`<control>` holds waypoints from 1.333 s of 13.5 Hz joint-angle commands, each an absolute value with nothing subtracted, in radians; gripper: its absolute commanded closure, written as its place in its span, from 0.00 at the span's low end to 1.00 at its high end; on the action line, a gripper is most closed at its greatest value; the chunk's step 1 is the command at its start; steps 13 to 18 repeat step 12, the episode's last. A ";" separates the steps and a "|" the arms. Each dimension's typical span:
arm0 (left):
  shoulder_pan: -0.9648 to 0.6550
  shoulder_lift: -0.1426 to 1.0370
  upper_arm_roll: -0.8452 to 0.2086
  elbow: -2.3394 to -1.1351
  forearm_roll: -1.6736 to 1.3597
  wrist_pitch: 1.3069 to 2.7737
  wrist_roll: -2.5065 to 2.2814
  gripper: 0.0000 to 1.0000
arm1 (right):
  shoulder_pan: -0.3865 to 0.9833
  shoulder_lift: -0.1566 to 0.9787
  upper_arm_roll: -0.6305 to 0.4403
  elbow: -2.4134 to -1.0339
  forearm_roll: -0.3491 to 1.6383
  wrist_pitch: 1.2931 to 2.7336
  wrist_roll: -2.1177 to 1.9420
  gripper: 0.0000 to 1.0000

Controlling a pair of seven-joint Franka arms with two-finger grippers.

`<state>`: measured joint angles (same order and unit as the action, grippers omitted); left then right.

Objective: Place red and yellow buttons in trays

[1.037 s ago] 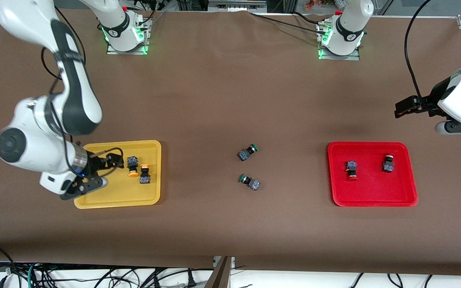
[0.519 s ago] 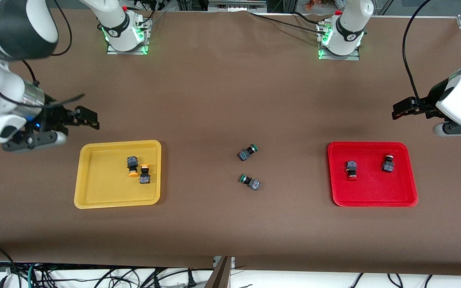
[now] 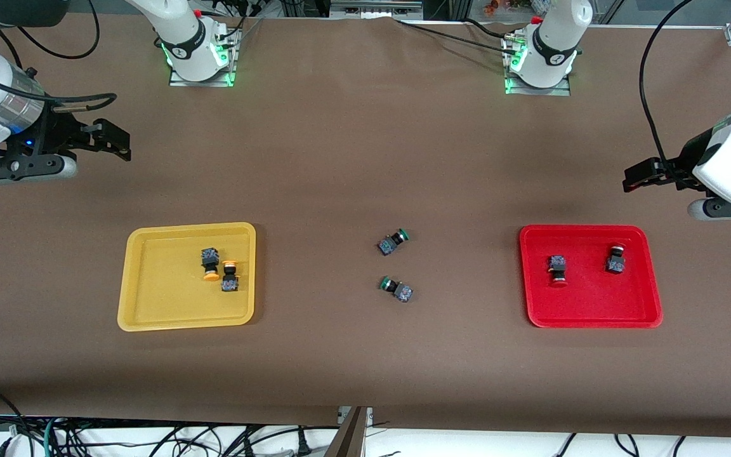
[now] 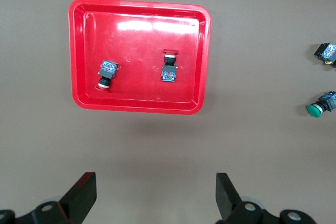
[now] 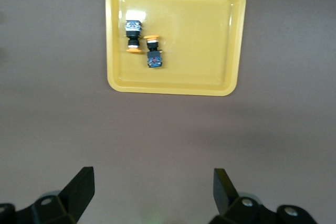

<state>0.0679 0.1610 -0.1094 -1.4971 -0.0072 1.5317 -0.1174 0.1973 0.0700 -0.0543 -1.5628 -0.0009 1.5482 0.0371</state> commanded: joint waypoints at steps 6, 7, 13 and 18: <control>0.071 0.210 -0.107 -1.414 -0.017 1.525 -0.121 0.00 | 0.190 0.101 -0.051 -1.531 -0.017 1.545 0.020 0.00; 0.069 0.212 -0.107 -1.414 -0.017 1.525 -0.121 0.00 | 0.192 0.101 -0.051 -1.531 -0.017 1.545 0.023 0.00; 0.061 0.212 -0.107 -1.414 -0.008 1.525 -0.121 0.00 | 0.195 0.109 -0.048 -1.531 -0.015 1.546 0.034 0.00; 0.061 0.212 -0.107 -1.414 -0.008 1.525 -0.121 0.00 | 0.195 0.109 -0.048 -1.531 -0.015 1.546 0.034 0.00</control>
